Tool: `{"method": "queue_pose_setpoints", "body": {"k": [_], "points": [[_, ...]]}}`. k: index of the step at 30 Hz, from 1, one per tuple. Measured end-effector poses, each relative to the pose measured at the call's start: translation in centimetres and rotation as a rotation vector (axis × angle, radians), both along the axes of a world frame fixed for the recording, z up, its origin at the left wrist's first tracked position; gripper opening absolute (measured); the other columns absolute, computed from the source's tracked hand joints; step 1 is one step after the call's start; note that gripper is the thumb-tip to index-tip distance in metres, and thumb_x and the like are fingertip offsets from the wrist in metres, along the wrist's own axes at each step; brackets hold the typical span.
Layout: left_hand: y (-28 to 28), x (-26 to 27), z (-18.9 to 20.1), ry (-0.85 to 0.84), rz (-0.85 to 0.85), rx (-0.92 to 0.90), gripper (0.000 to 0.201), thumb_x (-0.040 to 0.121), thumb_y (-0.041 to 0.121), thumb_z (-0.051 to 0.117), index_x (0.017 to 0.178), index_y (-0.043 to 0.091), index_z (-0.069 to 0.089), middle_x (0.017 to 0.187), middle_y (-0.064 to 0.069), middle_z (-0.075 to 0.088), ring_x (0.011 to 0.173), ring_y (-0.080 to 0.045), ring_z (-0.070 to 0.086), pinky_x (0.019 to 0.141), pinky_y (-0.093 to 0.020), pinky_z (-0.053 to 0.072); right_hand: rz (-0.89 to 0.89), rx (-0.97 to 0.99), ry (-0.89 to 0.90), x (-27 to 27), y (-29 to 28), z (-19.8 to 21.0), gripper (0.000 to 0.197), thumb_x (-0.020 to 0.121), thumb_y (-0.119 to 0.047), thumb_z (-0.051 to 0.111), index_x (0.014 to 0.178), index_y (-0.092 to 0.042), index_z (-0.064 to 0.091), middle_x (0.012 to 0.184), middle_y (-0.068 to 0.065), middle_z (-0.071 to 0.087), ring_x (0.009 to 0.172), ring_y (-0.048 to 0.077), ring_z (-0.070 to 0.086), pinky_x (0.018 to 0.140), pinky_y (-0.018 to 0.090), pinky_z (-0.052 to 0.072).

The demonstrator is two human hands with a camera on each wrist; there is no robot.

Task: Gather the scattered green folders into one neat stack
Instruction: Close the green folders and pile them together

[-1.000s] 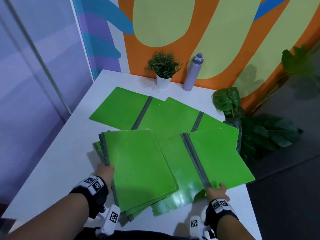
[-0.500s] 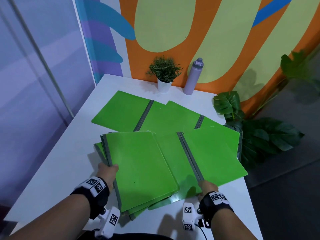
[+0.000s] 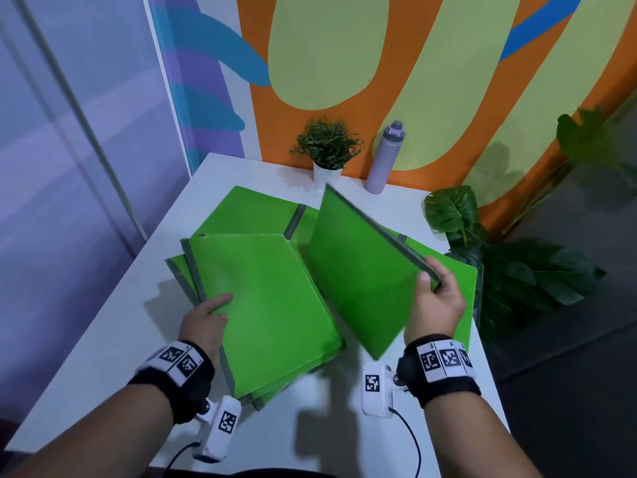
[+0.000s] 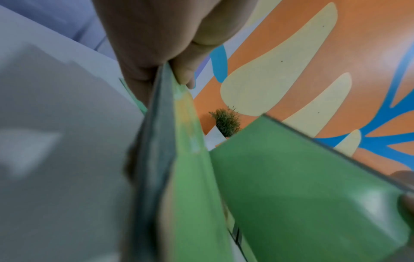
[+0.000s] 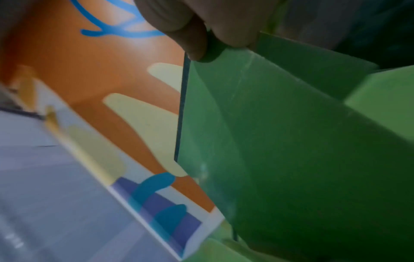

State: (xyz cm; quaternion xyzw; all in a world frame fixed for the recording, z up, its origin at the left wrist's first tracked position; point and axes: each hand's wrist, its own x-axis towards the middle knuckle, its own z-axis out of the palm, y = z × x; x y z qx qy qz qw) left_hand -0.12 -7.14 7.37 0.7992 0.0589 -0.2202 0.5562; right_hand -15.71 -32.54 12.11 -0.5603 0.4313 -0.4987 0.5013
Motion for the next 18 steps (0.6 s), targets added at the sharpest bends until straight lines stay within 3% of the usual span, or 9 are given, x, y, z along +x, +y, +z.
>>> {"method": "queue_pose_setpoints", "body": {"k": [2,4,5,7,8,10,12,15,18], "points": [[-0.5,0.2,0.3,0.016,-0.048,-0.030,0.047,0.093,-0.005,0.041,0.129,0.022,0.058,0.154,-0.011,0.033,0.084,-0.014,0.055,0.059,-0.007,0.043,0.120,-0.117,-0.104,1.1,1.3,1.5,0.034,0.086,-0.001,0.057,0.104,-0.028,0.065,0.112,0.011,0.067,0.101,0.018,0.061,0.098,0.034,0.046],[-1.0,0.3,0.3,0.065,-0.077,-0.071,0.047,0.094,-0.003,0.040,0.132,0.020,0.055,0.153,-0.013,0.034,0.068,-0.008,0.045,0.043,-0.005,0.040,0.291,-0.196,-0.107,2.0,2.8,1.7,0.038,0.085,0.000,0.058,0.113,-0.026,0.061,0.114,0.003,0.064,0.107,0.013,0.060,0.100,0.025,0.044],[-1.3,0.3,0.2,0.107,-0.065,-0.106,0.046,0.094,-0.001,0.040,0.133,0.019,0.053,0.153,-0.014,0.035,0.069,-0.011,0.047,0.047,-0.008,0.044,0.369,-0.237,-0.035,2.4,3.6,1.1,0.040,0.085,-0.001,0.059,0.118,-0.024,0.059,0.114,-0.003,0.063,0.107,0.008,0.059,0.098,0.019,0.043],[-2.0,0.2,0.1,0.224,-0.024,-0.192,0.043,0.096,0.012,0.044,0.138,0.016,0.047,0.155,-0.012,0.030,0.113,-0.028,0.053,0.092,-0.028,0.051,0.509,-0.288,0.186,3.0,5.1,-0.5,0.036,0.086,-0.006,0.061,0.120,-0.021,0.060,0.102,-0.012,0.058,0.095,0.000,0.056,0.087,0.013,0.044],[-2.1,0.1,0.1,0.284,-0.002,-0.248,0.047,0.095,0.027,0.048,0.140,0.015,0.044,0.157,-0.010,0.026,0.134,-0.032,0.039,0.108,-0.045,0.039,0.566,-0.294,0.280,3.0,5.8,-1.5,0.033,0.086,-0.009,0.061,0.116,-0.022,0.062,0.094,-0.013,0.053,0.087,0.000,0.053,0.081,0.013,0.044],[-2.1,0.3,-0.9,0.390,0.057,-0.362,0.080,0.081,0.065,0.050,0.140,0.013,0.042,0.156,-0.009,0.029,0.142,-0.034,0.028,0.111,-0.059,0.027,0.671,-0.311,0.388,2.9,7.0,-3.7,0.026,0.083,-0.009,0.066,0.105,-0.022,0.068,0.084,-0.009,0.043,0.079,0.003,0.047,0.076,0.009,0.041],[-2.1,0.6,-1.5,0.444,0.117,-0.394,0.114,0.054,0.087,0.053,0.141,0.015,0.040,0.151,-0.010,0.039,0.137,-0.035,0.036,0.108,-0.061,0.031,0.788,-0.324,0.439,2.5,7.8,-5.9,0.019,0.079,-0.010,0.070,0.096,-0.017,0.074,0.082,-0.010,0.038,0.081,0.000,0.042,0.076,0.005,0.037],[-2.2,0.9,-2.3,0.385,0.125,-0.203,0.115,0.048,0.087,0.059,0.135,0.013,0.047,0.144,-0.019,0.045,0.124,-0.039,0.052,0.101,-0.053,0.044,0.972,-0.379,0.559,1.7,8.0,-8.9,0.020,0.072,-0.032,0.074,0.092,-0.032,0.074,0.095,-0.022,0.040,0.099,-0.005,0.038,0.086,0.011,0.034],[-2.0,1.2,-2.6,0.217,0.096,0.007,0.068,0.067,0.054,0.072,0.112,0.004,0.061,0.123,-0.022,0.061,0.106,-0.040,0.061,0.096,-0.050,0.049,1.187,-0.414,0.701,1.4,6.8,-10.3,0.032,0.072,-0.036,0.071,0.095,-0.056,0.062,0.107,-0.032,0.038,0.110,-0.004,0.032,0.096,0.020,0.028]]}}
